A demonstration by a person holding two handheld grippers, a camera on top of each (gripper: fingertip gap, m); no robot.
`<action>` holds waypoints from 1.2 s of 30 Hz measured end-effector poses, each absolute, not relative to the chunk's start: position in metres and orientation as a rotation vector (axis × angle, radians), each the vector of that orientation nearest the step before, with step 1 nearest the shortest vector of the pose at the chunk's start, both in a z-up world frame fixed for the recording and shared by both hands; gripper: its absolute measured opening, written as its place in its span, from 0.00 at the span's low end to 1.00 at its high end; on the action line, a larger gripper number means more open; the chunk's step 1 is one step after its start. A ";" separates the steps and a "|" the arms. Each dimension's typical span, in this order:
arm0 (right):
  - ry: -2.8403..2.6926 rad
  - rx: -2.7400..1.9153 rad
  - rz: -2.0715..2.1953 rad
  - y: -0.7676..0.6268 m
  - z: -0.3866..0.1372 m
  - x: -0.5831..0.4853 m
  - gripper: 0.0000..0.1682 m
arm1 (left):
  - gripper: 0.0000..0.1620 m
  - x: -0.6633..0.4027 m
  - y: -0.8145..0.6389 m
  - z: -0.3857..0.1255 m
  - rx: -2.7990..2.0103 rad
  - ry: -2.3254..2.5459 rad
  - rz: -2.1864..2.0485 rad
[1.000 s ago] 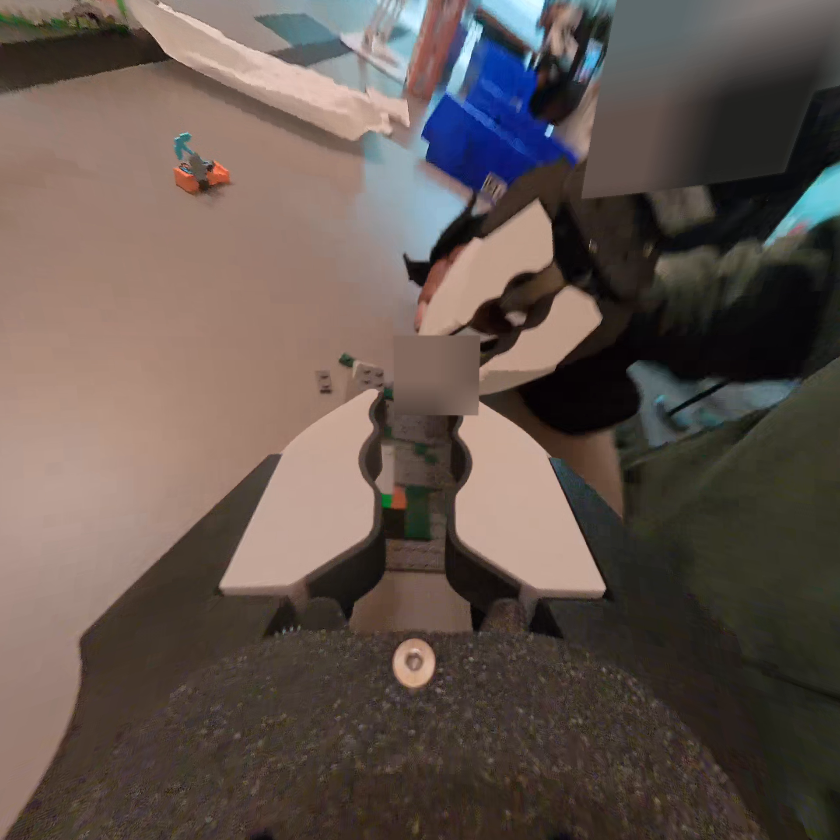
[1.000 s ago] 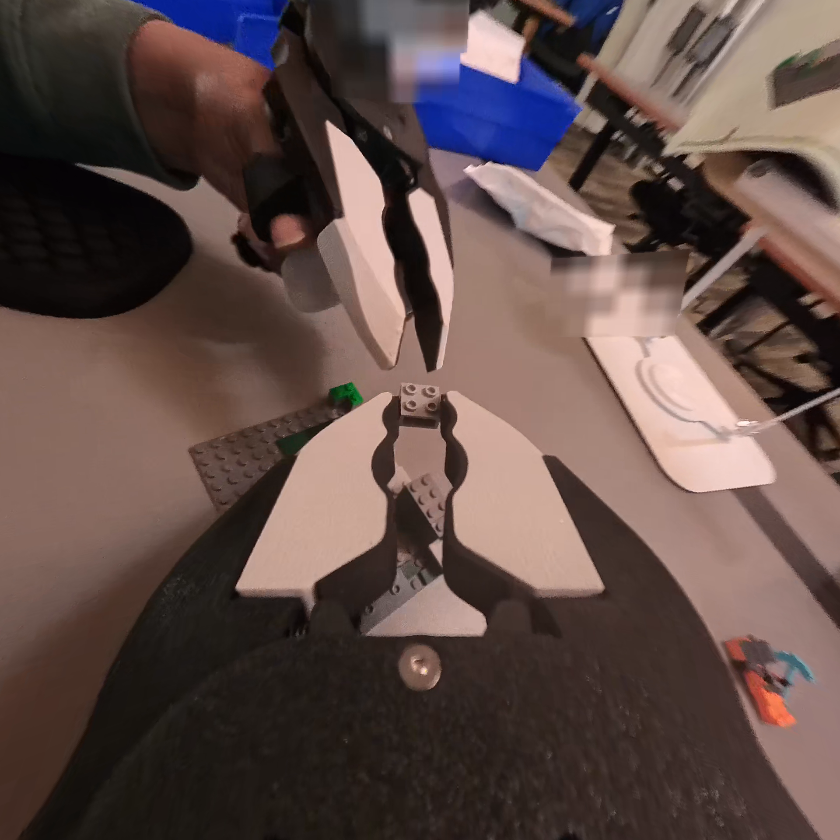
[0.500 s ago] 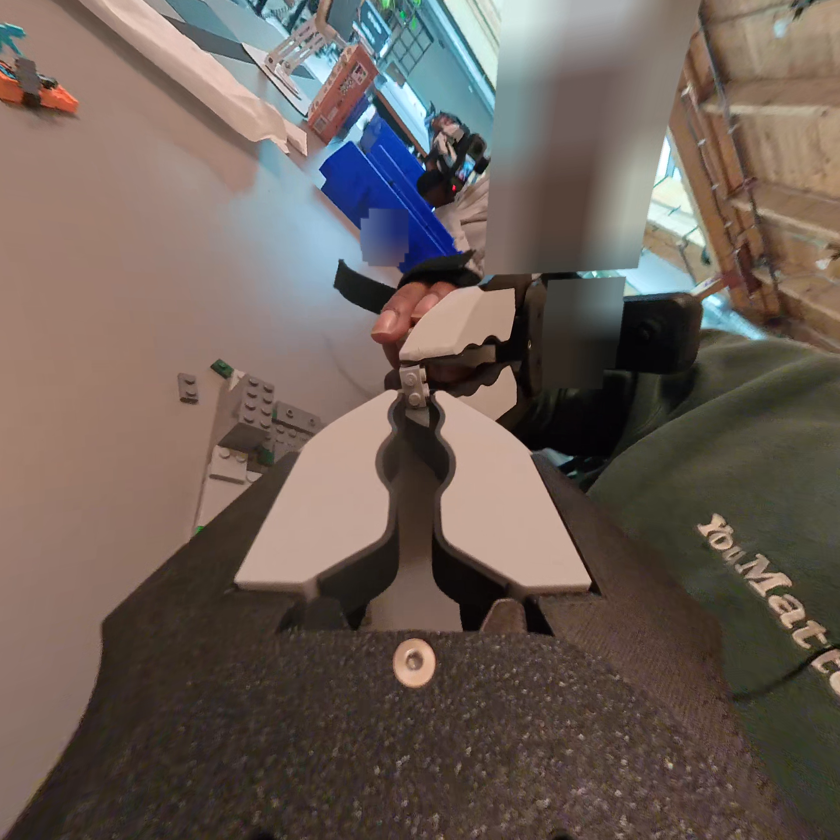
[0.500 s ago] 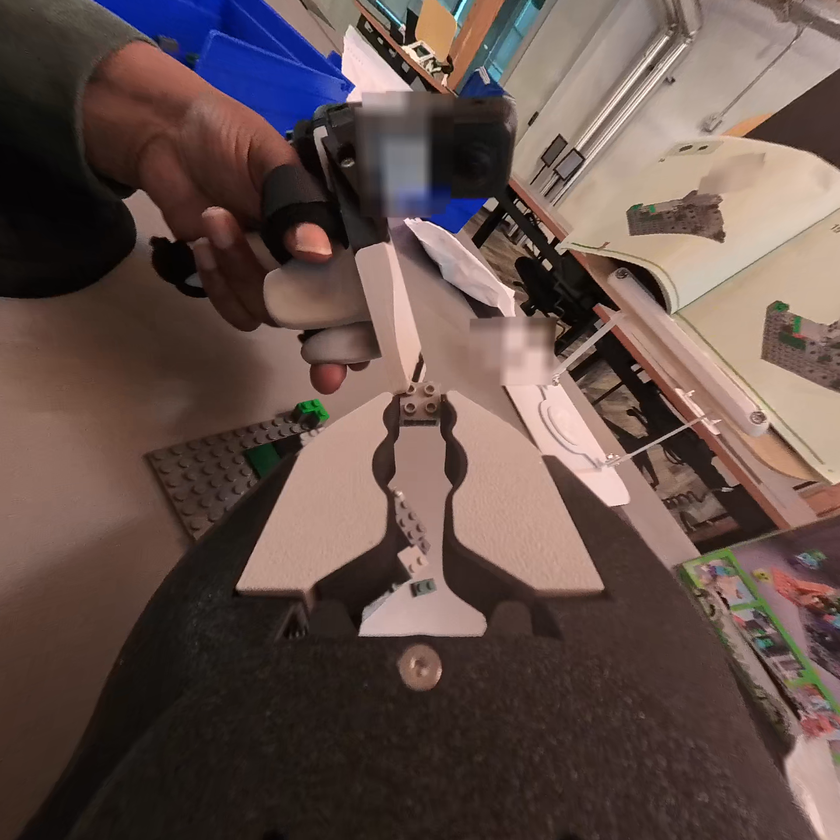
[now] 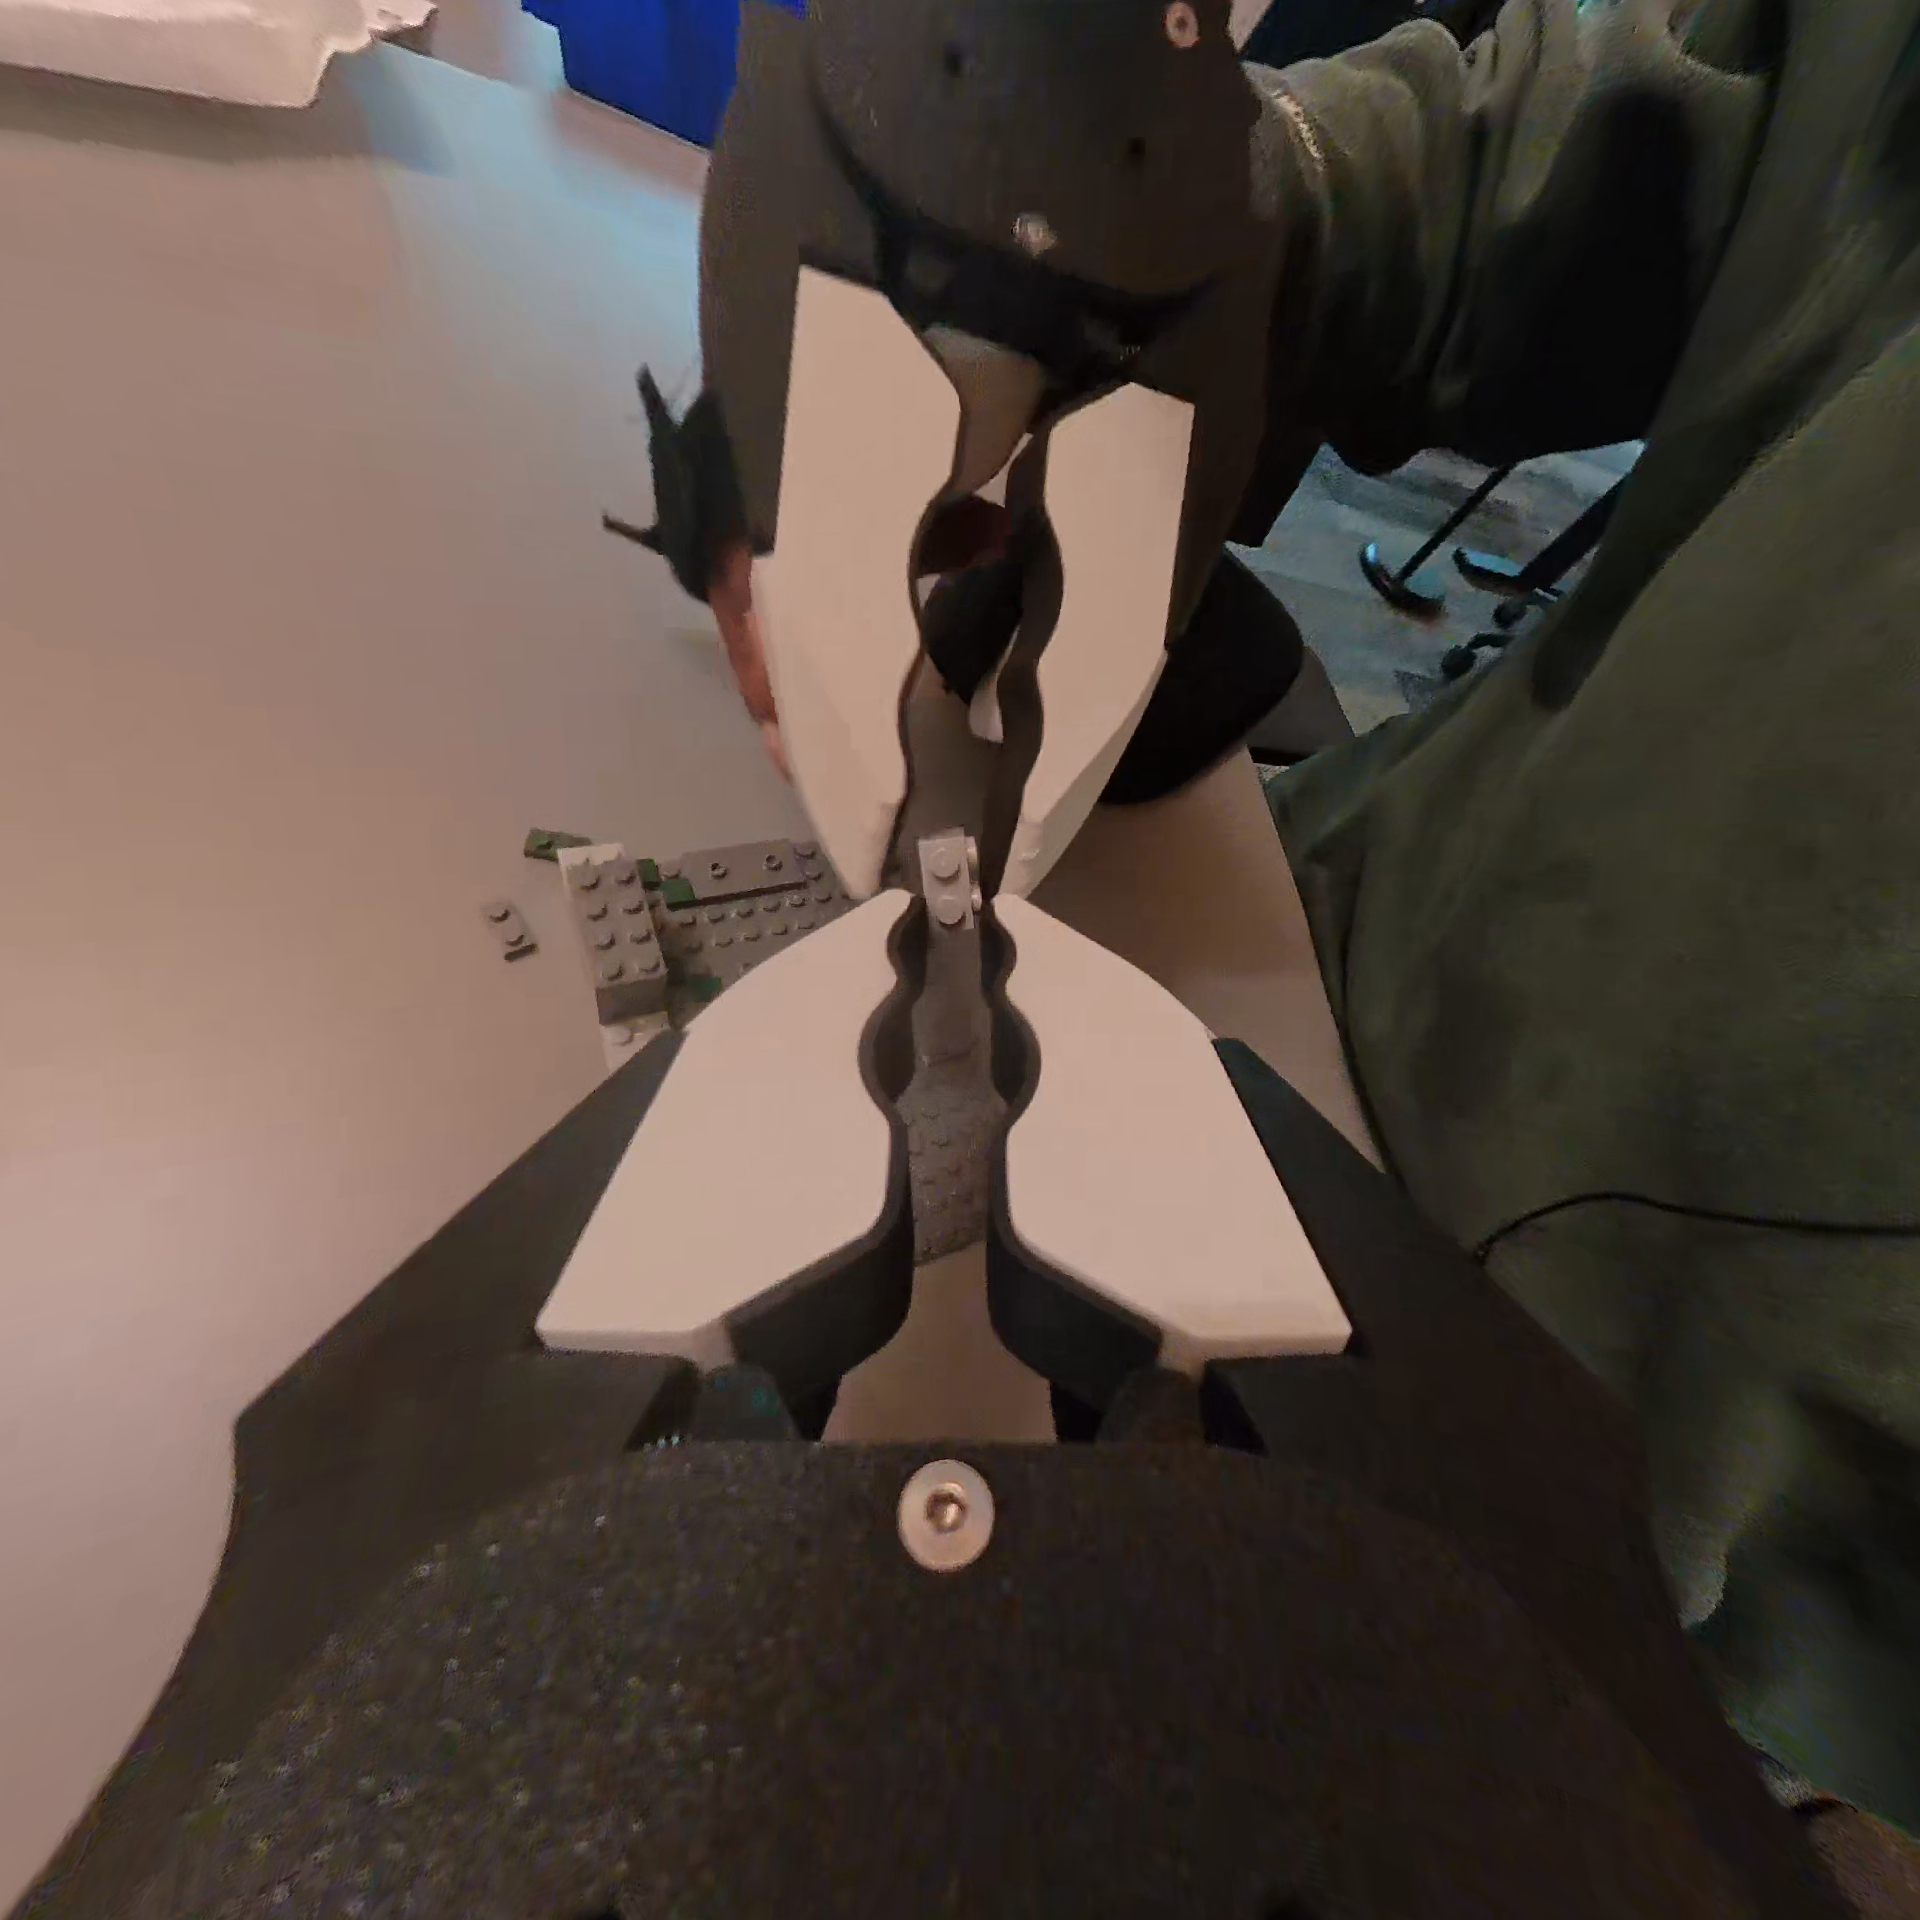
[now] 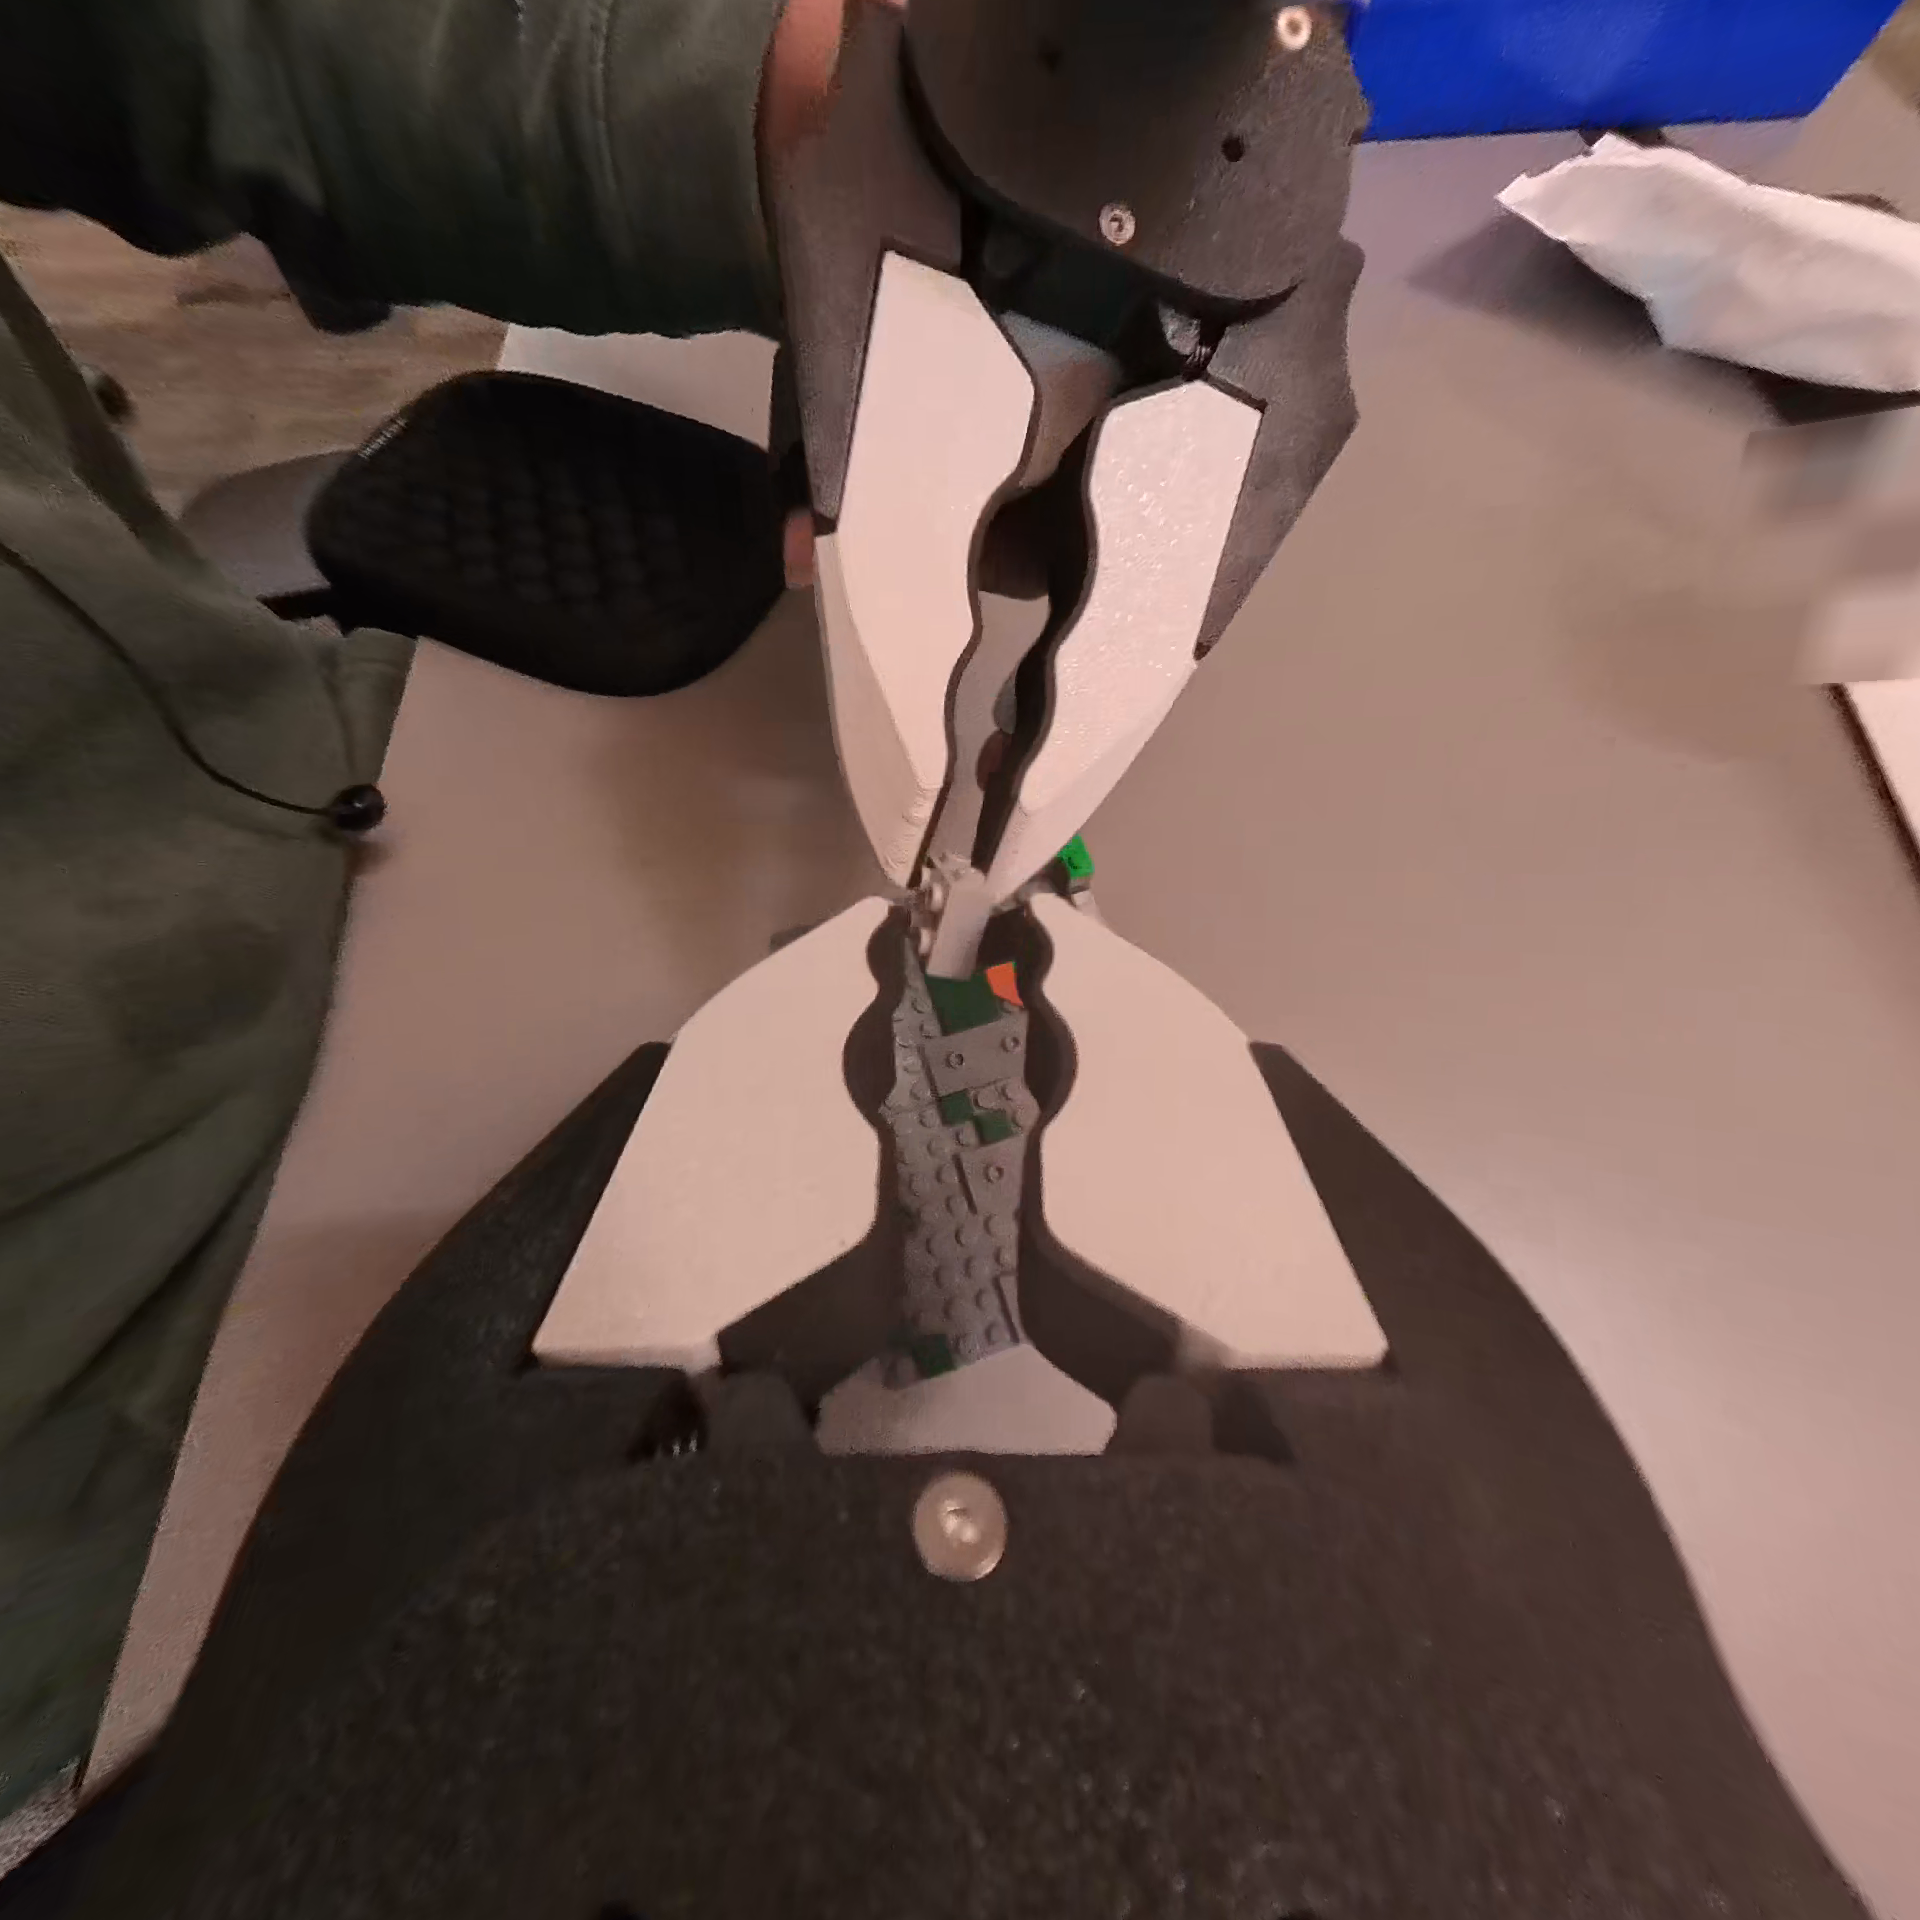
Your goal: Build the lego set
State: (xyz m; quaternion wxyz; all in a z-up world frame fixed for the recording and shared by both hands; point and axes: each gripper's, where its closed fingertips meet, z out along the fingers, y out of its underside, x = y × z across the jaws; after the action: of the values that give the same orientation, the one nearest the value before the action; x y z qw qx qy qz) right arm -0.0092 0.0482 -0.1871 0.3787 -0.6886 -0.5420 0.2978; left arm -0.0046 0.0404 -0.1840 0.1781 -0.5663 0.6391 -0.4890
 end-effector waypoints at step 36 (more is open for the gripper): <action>-0.895 -1.648 -0.142 0.096 -0.190 0.014 0.06 | 0.10 0.022 0.086 -0.183 -1.936 1.085 -1.336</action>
State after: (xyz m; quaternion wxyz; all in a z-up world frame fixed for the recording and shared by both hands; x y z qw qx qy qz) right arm 0.0142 0.0960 -0.1900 0.5895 -0.7078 -0.3844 -0.0611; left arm 0.0217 0.0864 -0.1831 0.2721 -0.7192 0.4030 -0.4963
